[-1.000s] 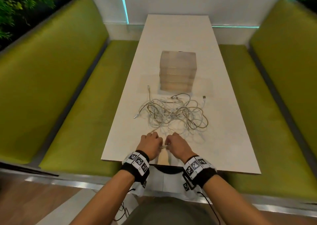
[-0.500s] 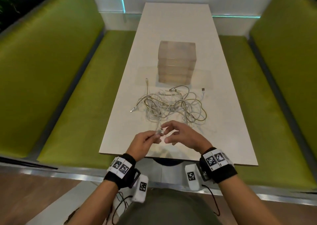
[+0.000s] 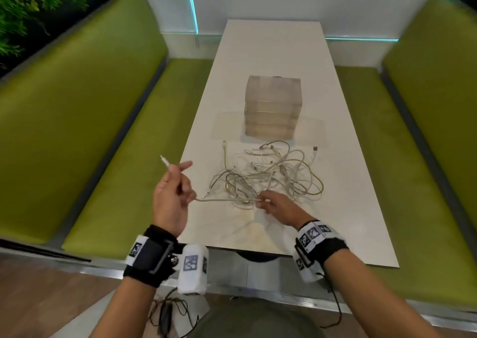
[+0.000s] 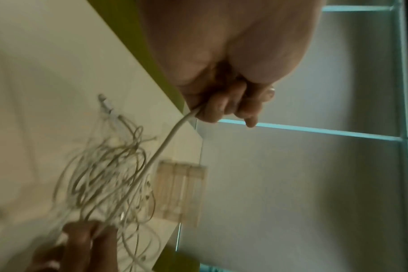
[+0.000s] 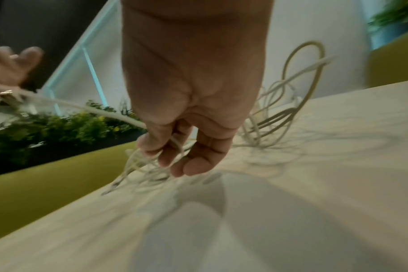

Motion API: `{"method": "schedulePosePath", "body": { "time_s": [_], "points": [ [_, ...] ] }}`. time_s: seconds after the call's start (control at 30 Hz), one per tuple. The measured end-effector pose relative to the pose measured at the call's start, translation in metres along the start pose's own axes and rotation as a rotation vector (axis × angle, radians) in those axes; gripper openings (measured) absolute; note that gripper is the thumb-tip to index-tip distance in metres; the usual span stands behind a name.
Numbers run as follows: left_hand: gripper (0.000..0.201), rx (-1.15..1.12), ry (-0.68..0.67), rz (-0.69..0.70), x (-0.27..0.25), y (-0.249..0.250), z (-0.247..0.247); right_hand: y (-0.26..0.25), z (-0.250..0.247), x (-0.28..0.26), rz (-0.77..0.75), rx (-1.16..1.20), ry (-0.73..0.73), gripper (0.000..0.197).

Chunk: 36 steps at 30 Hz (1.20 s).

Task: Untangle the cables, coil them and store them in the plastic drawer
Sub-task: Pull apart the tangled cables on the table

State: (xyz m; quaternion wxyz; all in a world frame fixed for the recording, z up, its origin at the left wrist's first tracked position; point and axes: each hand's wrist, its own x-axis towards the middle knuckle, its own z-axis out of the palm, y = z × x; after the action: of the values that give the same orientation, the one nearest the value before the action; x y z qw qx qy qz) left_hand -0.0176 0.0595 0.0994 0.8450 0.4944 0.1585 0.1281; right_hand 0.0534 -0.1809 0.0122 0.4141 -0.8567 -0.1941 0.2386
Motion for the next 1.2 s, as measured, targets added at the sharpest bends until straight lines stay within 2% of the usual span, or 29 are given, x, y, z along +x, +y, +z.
{"method": "schedulePosePath", "body": {
  "time_s": [0.1,0.2,0.27,0.37,0.47,0.53,0.67,0.77,0.87,0.97,1.1,1.2],
  "points": [
    [0.031,0.196,0.027,-0.025,0.009,-0.002,-0.017,0.002,-0.020,0.007,0.028,0.061,0.092,0.011],
    [0.030,0.500,-0.058,-0.115,0.006,-0.032,-0.018,-0.007,-0.028,0.012,-0.012,0.135,0.143,0.014],
    [0.030,0.563,-0.132,-0.168,0.003,-0.054,-0.006,-0.019,-0.025,0.013,-0.071,0.152,0.112,0.015],
    [0.030,0.545,-0.196,-0.206,-0.001,-0.077,0.024,-0.035,-0.013,0.013,-0.131,0.140,0.091,0.015],
    [0.026,0.435,-0.198,-0.192,-0.004,-0.085,0.042,-0.037,-0.004,0.015,-0.121,0.185,0.135,0.015],
    [0.028,0.401,-0.182,-0.154,-0.003,-0.087,0.045,-0.036,0.000,0.015,-0.117,0.192,0.137,0.014],
    [0.026,0.389,-0.191,-0.093,0.000,-0.092,0.044,-0.039,0.004,0.015,-0.090,0.225,0.122,0.025],
    [0.022,0.329,-0.202,-0.080,-0.001,-0.093,0.043,-0.039,0.007,0.016,-0.067,0.203,0.087,0.015],
    [0.026,0.226,-0.228,-0.069,0.000,-0.085,0.042,-0.027,0.009,0.018,-0.038,0.069,0.025,0.014],
    [0.030,0.145,-0.234,-0.016,0.004,-0.063,0.040,-0.011,0.009,0.017,0.000,0.056,0.026,0.016],
    [0.025,-0.019,-0.141,-0.006,0.006,-0.035,0.035,-0.014,0.000,0.018,-0.003,0.228,0.069,0.013],
    [0.026,0.071,-0.046,0.078,0.012,-0.022,0.019,-0.012,-0.010,0.025,-0.032,0.184,0.086,0.013]
  ]
}}
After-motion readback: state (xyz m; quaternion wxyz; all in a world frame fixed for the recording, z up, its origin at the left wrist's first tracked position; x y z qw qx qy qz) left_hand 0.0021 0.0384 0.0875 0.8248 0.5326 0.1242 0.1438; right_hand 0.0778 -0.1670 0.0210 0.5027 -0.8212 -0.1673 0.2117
